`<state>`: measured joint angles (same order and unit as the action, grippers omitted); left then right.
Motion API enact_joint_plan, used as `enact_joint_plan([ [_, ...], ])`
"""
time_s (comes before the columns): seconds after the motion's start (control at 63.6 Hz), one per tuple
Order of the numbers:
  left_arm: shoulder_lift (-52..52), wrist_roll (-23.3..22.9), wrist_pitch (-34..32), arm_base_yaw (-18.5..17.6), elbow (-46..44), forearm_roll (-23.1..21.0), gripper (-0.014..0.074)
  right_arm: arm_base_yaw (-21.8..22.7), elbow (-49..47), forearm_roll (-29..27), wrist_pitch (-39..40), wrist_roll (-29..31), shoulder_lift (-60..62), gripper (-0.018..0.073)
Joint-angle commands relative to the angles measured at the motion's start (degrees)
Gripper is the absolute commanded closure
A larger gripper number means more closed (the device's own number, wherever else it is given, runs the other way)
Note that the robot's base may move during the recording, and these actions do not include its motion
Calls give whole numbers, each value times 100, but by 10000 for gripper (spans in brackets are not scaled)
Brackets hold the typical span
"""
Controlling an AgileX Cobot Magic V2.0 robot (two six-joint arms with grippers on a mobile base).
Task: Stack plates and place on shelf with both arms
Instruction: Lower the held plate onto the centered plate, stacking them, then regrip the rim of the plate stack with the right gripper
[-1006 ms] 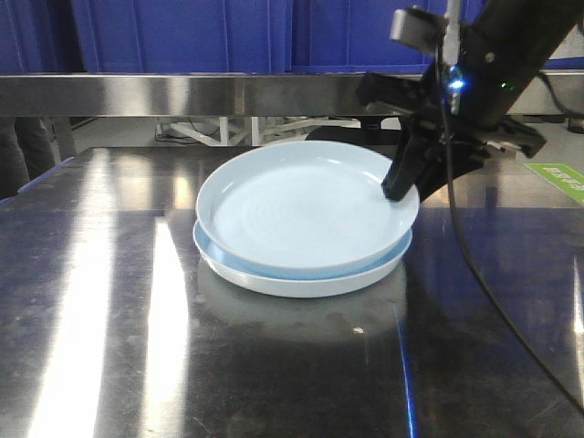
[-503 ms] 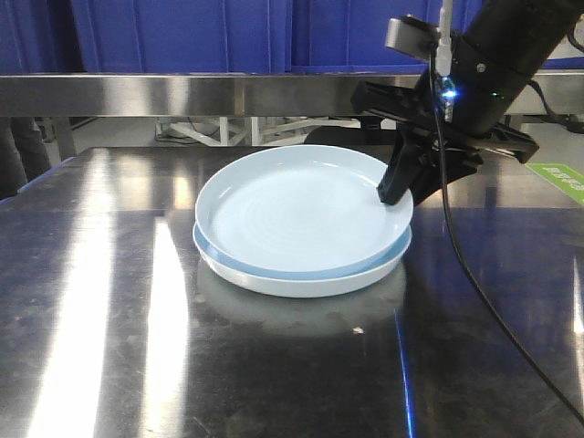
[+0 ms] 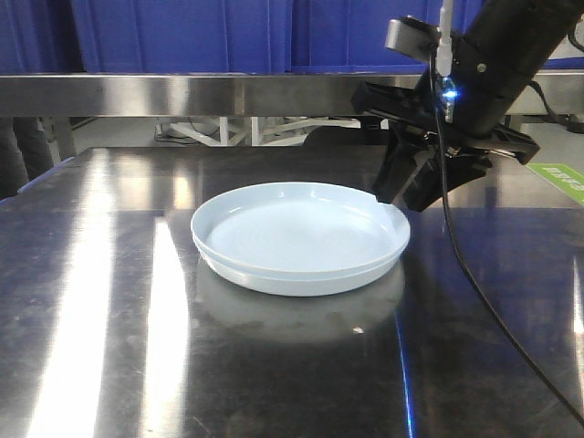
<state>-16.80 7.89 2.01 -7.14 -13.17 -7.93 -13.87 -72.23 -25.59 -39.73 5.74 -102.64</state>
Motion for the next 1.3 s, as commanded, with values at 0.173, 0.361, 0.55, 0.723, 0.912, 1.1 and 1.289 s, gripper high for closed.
enact_joint_plan([
  [0.173,-32,-24,-462,10,-171,-34,516,11,-140,-64,140,23,474,237],
  [0.361,-32,-24,-462,10,-171,-34,516,11,-80,366,189,23,558,237],
  [0.55,-32,-24,-462,10,-171,-34,516,8,-24,246,157,-141,329,237],
  [0.723,-32,-24,-462,10,-171,-34,516,8,-24,228,144,-433,204,237],
  [0.912,-32,-24,-462,10,-171,-34,516,8,-24,189,138,-537,192,237],
  [1.1,-32,-24,-462,10,-171,-34,516,-26,-24,35,103,-574,161,237],
  [1.289,-32,-24,-462,10,-171,-34,516,-155,-24,-16,82,-574,64,237],
])
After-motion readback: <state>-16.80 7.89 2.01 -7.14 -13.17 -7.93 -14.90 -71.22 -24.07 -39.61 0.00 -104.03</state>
